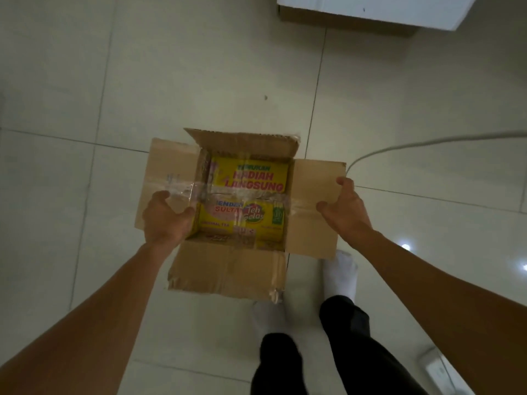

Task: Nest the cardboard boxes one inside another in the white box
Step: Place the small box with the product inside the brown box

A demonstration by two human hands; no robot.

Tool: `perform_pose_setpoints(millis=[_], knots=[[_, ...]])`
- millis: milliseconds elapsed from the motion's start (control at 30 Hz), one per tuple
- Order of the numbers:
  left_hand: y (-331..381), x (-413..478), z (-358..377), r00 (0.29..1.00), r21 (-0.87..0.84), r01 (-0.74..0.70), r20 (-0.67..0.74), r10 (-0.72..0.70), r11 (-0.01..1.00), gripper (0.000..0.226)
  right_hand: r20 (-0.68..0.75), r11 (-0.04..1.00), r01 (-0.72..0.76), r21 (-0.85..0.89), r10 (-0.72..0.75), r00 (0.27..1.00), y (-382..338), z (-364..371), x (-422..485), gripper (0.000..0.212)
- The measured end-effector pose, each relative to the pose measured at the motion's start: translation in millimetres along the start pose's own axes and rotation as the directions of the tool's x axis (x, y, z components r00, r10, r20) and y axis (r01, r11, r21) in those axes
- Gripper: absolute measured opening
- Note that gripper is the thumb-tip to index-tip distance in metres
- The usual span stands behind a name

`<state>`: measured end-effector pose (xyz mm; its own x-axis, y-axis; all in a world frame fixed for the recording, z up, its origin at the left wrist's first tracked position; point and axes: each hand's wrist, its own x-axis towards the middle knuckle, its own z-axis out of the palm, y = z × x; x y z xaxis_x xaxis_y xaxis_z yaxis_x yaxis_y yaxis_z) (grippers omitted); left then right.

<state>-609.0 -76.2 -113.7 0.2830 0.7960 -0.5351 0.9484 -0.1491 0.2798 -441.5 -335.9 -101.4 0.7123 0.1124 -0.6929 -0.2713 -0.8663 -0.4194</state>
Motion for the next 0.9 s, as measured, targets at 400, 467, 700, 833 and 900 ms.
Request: perform_pose_setpoints(millis=[400,467,700,833,900], knots=[[-51.8,69.7,15.4,0.989,-0.099,0.078,-0.120,-0.090,0.992,0.097,-0.205,0.989,-0.137,0.062,0.147,0.968,40.5,63.0,5.1,0.060],[-65.7,80.5,14.9,0.987,-0.173,0.143,-0.053,-0.154,0.975,0.109,-0.244,0.989,-0.129,0.075,0.144,0.959,43.3,65.2,3.4,0.060],[-64.5,57.8,-1.4,0.948,-0.186,0.057,-0.299,-0.112,0.981,0.050,-0.087,0.951,-0.163,0.263,0.191,0.978,21.2,45.2,-15.0,0.031],[-50.6,32.0,-11.0,0.946,-0.160,-0.056,-0.323,0.001,0.985,0.017,-0.017,0.989,-0.069,0.134,0.072,0.997,-5.5,44.6,-31.3,0.013],[-40.1,11.2,-12.5,0.938,-0.104,-0.191,-0.314,0.150,0.976,0.018,-0.017,0.997,-0.025,0.072,0.026,1.000,-16.7,45.4,-39.6,0.018]])
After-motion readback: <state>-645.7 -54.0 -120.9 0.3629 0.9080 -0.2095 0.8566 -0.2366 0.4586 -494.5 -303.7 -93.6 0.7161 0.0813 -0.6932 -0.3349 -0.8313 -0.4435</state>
